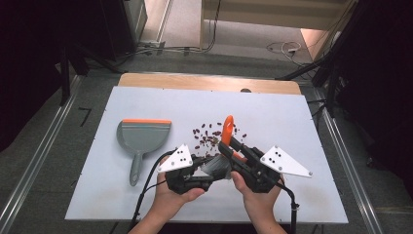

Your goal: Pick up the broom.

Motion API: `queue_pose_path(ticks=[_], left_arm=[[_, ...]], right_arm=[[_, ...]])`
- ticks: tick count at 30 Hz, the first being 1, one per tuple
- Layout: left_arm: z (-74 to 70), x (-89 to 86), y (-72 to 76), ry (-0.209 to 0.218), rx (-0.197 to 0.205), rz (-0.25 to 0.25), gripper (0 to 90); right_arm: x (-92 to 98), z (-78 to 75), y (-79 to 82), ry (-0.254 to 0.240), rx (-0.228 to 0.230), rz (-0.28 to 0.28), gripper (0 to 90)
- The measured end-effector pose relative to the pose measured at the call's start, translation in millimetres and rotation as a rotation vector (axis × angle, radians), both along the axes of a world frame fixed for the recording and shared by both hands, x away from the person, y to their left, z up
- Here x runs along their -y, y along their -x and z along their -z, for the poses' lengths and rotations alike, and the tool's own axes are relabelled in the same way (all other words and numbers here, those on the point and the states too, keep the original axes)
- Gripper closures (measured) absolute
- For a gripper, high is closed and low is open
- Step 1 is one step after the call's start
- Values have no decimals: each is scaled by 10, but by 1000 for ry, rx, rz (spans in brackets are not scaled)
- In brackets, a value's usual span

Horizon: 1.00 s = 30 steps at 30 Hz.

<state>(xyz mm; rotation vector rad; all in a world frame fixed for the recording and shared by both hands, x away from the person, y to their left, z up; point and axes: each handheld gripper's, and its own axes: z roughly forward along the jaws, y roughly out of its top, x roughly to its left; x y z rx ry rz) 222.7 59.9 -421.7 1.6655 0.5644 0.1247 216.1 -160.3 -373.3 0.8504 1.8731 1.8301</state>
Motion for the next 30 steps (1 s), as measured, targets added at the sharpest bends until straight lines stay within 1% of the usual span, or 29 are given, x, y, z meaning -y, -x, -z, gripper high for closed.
queue_pose_path(ticks=[1,2,3,5,7,9,10,11,13,15,16,17,18,19,20,21,23,24,25,27,28,29,30], left_arm=[[-3,-6,5,-3,3,-5,647],[-7,-12,7,1,5,-8,647],[-17,-24,12,5,4,-19,709],[-19,-33,10,5,0,-21,757],[-21,-47,4,-3,2,-29,773],[-22,-55,-3,-7,-8,-29,805],[-21,-54,-2,-10,-5,-34,819],[-24,-59,-1,-20,-5,-37,840],[-27,-78,-10,-30,-6,-33,850],[-33,-109,-22,-43,2,-36,854],[-39,-135,-33,-44,0,-28,859],[-44,-164,-45,-43,3,-17,859],[-52,-195,-48,-51,8,-14,860],[-62,-250,-56,-68,23,-8,860],[-62,-250,-56,-68,23,-8,860],[-65,-281,-64,-68,26,5,861],[-74,-345,-77,-62,29,27,860],[-88,-410,-95,-54,34,65,861],[-88,-410,-95,-54,34,65,860],[-103,-471,-104,-53,43,105,860],[-114,-526,-113,-40,48,146,860],[-114,-526,-113,-40,48,146,860],[-121,-577,-120,-23,53,196,860]], right_arm=[[-17,-1,17,7,4,-3,672],[-17,-1,17,7,4,-3,672],[-22,-1,25,7,7,-6,673],[-19,-6,27,3,12,-10,673],[-20,-7,30,4,13,-8,673],[-26,-4,35,8,18,-5,673],[-27,-2,35,12,18,-2,673],[-30,3,31,15,14,-6,672],[-36,6,11,24,21,-18,669],[-39,2,3,32,22,-24,665],[-22,-12,-20,37,26,-64,597],[-22,-12,-20,37,26,-64,597],[34,-41,-76,25,11,-120,488],[78,-59,-102,13,1,-143,470],[125,-77,-136,5,-2,-171,463],[171,-94,-169,10,-5,-193,464],[250,-118,-238,37,-20,-256,470],[285,-118,-275,52,-27,-291,475],[315,-112,-313,65,-38,-327,484],[360,-77,-372,87,-55,-391,502],[376,-52,-396,94,-60,-427,509],[390,-31,-414,101,-63,-462,515],[401,-12,-419,112,-68,-491,525]])
